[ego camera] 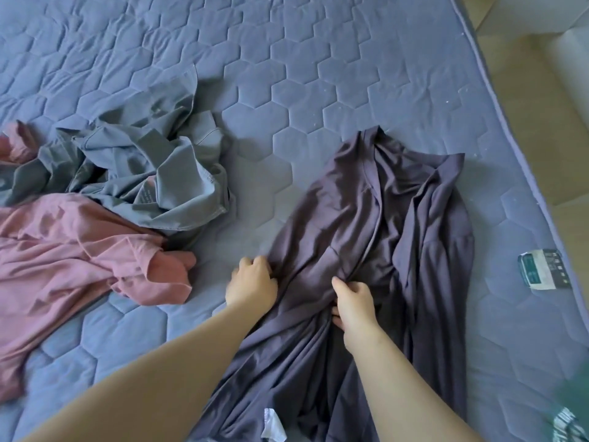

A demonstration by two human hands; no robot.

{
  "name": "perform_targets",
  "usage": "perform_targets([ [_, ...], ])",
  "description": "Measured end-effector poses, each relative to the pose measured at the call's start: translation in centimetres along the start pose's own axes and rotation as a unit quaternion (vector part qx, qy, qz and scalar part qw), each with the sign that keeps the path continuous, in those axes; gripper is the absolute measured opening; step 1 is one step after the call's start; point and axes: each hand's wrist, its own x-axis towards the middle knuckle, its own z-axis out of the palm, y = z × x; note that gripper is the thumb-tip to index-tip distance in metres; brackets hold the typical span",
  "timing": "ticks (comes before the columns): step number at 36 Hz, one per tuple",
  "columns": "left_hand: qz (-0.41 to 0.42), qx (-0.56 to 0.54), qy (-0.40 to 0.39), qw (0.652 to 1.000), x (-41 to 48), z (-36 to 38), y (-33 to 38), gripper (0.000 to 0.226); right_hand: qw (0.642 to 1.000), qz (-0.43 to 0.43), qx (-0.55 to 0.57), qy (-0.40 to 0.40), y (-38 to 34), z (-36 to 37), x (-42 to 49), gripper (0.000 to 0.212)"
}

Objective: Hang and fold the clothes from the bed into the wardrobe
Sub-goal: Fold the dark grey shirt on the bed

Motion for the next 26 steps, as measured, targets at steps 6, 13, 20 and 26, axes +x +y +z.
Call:
perform_targets([
  [6, 0.008, -0.013, -0.048, 0.999, 0.4, 0.2, -1.5, 0.038, 0.997, -0.027, 0.058, 0.042, -0.7, 0.9, 0.6, 0.019],
  [13, -0.017, -0.125, -0.017, 0.992, 2.5, -2.6, -2.4, 0.013, 0.983, -0.012, 0.166, 0.081, -1.4, 0.6, 0.2, 0.012],
  [20, 0.096, -0.171, 0.102, 0.975, 4.0, -8.5, -0.9, 0.007, 0.977, -0.039, 0.194, 0.083, -2.9, 0.4, -0.8, 0.017],
  [26, 0.135, -0.15, 0.205, 0.958, 5.2, -14.6, 0.6, 0.023, 0.977, -0.092, 0.179, 0.069, -4.3, 1.7, -1.6, 0.018],
])
